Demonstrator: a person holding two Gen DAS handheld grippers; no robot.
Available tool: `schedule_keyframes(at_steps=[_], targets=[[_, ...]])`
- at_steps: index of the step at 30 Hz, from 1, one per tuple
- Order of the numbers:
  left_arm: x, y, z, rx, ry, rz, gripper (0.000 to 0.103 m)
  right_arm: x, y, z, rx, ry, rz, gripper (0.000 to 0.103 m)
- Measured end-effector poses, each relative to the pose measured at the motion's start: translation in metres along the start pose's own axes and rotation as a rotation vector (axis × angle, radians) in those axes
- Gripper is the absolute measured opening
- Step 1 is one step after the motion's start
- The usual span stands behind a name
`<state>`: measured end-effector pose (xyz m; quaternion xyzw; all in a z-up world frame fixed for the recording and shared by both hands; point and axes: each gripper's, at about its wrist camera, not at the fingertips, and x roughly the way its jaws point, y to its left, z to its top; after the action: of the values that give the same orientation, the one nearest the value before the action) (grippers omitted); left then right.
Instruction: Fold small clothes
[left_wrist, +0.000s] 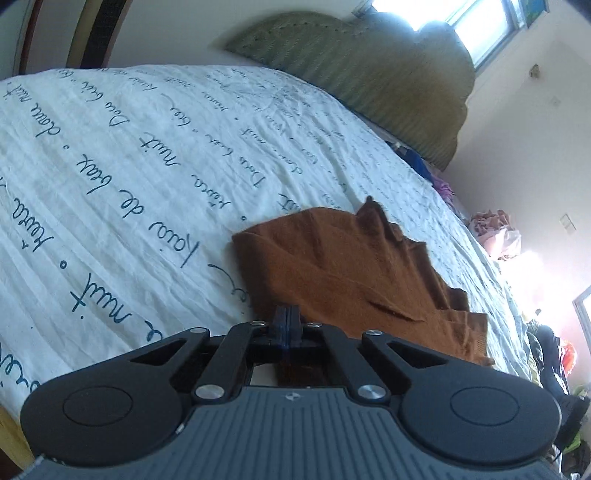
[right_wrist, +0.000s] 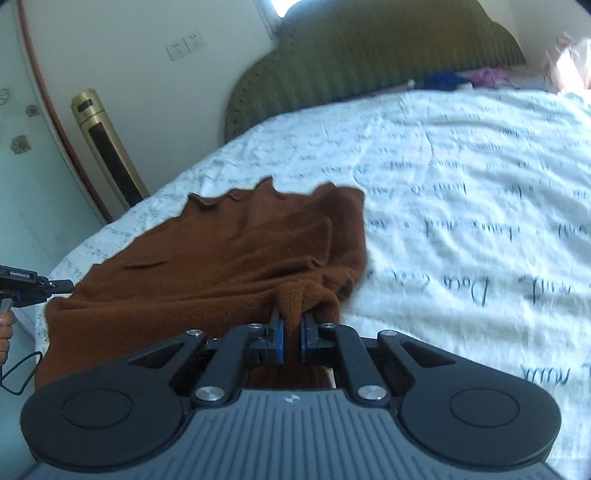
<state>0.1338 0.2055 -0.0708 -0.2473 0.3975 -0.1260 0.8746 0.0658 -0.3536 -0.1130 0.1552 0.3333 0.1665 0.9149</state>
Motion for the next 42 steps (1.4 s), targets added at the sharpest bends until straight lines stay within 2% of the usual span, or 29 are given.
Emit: schedule_keyframes(at_steps=[2,3,4,5,7,8,9,12,13,16,18,22,26,27,28,29,33,36,40,42], targets=[[0.0,0.014,-0.003,-0.09,0.043,-0.05,0.0,0.002,-0.003,-0.008,0.007,0.021,0.02,0.011],[-0.007,0.014,-0.008,-0.089,0.044,-0.062,0.0,-0.003,-0.001,-0.01,0.013,0.029,0.022,0.016],[-0.014,0.012,-0.015,-0.073,0.04,-0.069,0.002,-0.011,0.002,-0.01,0.01,0.036,0.024,0.032],[-0.023,0.009,-0.024,-0.052,0.043,-0.099,0.005,-0.019,0.006,-0.01,-0.005,0.034,0.03,0.065],[-0.04,0.007,-0.047,-0.044,0.064,-0.162,0.036,-0.041,0.016,-0.013,-0.062,-0.003,0.013,0.096],[-0.048,0.006,-0.059,-0.039,0.068,-0.19,0.043,-0.05,0.018,-0.017,-0.082,-0.015,0.012,0.096],[-0.056,0.004,-0.072,-0.021,0.068,-0.222,0.045,-0.057,0.02,-0.02,-0.088,-0.002,0.021,0.096],[-0.073,-0.004,-0.11,0.051,0.121,-0.269,0.045,-0.075,0.018,-0.033,-0.084,0.001,0.05,0.096],[-0.076,-0.007,-0.12,0.077,0.123,-0.263,0.048,-0.079,0.017,-0.037,-0.081,0.008,0.043,0.096],[-0.069,-0.013,-0.146,0.141,0.178,-0.228,0.048,-0.085,0.013,-0.045,-0.081,0.006,0.044,0.096],[-0.064,-0.009,-0.158,0.129,0.212,-0.237,0.048,-0.085,0.01,-0.049,-0.063,0.008,0.043,0.096],[-0.06,-0.002,-0.168,0.12,0.174,-0.279,0.047,-0.086,0.008,-0.053,-0.042,0.001,0.07,0.096],[-0.051,-0.009,-0.177,0.168,0.204,-0.3,0.034,-0.084,0.008,-0.054,-0.035,0.004,0.094,0.095],[-0.05,-0.009,-0.179,0.169,0.207,-0.301,0.027,-0.083,0.009,-0.054,-0.037,0.005,0.106,0.095],[-0.05,-0.009,-0.181,0.164,0.212,-0.308,0.011,-0.084,0.012,-0.055,-0.042,0.005,0.113,0.095],[-0.05,-0.008,-0.183,0.155,0.219,-0.321,0.006,-0.084,0.014,-0.055,-0.048,0.006,0.116,0.095],[-0.049,-0.007,-0.189,0.132,0.228,-0.339,0.002,-0.086,0.017,-0.057,-0.066,0.009,0.128,0.095],[-0.047,-0.004,-0.188,0.091,0.226,-0.364,0.002,-0.086,0.009,-0.058,-0.033,0.014,0.115,0.095],[-0.042,0.0,-0.186,0.039,0.238,-0.387,0.002,-0.089,0.002,-0.062,0.015,0.034,0.155,0.094],[-0.038,0.002,-0.185,0.002,0.248,-0.421,0.002,-0.084,0.0,-0.064,0.031,0.067,0.157,0.078]])
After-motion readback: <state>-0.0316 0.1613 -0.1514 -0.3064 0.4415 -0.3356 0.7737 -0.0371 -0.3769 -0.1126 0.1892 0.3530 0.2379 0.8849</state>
